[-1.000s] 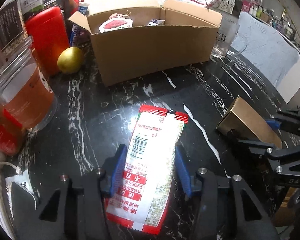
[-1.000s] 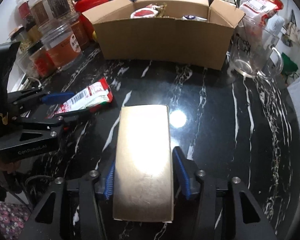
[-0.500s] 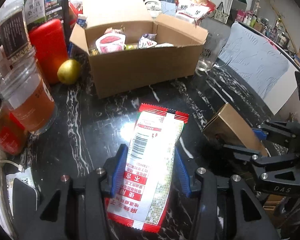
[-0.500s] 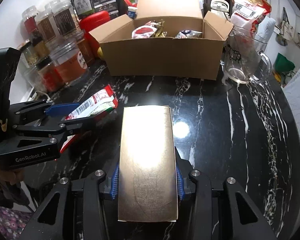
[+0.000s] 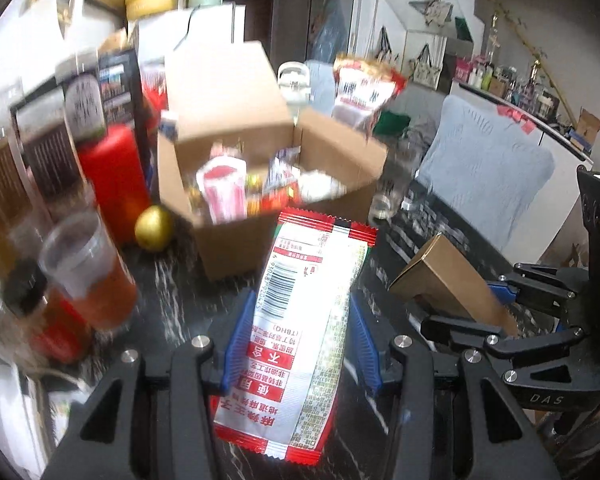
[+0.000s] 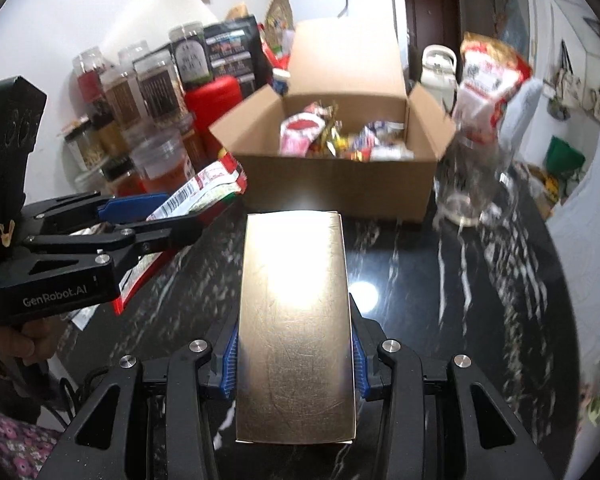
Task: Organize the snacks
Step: 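Lift the packet and gold box and carry them over the box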
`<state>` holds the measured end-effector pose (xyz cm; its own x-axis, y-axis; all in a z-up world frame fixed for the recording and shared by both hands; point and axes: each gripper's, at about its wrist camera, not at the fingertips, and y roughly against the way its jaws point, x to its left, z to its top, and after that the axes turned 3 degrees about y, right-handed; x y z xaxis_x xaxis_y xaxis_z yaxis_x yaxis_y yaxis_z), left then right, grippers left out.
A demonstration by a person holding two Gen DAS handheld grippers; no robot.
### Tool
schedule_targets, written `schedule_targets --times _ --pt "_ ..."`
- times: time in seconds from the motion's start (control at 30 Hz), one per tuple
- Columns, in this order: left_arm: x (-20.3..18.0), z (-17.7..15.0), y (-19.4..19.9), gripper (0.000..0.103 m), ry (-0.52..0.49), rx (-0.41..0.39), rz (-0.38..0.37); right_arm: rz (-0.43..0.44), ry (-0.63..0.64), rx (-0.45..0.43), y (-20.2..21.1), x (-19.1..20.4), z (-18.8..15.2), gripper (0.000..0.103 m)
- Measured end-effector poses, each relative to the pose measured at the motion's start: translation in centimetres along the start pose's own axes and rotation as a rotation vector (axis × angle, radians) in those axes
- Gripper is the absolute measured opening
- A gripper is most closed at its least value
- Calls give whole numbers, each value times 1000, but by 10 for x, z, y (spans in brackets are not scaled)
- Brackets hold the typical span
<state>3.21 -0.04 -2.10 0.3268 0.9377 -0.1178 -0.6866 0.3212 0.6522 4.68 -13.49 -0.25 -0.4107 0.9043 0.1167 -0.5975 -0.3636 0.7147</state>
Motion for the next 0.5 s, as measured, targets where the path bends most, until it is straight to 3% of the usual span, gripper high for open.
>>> schedule_targets --times 0.5 --pt "-8 81 20 47 -42 -208 -28 2 91 -170 27 -7 78 43"
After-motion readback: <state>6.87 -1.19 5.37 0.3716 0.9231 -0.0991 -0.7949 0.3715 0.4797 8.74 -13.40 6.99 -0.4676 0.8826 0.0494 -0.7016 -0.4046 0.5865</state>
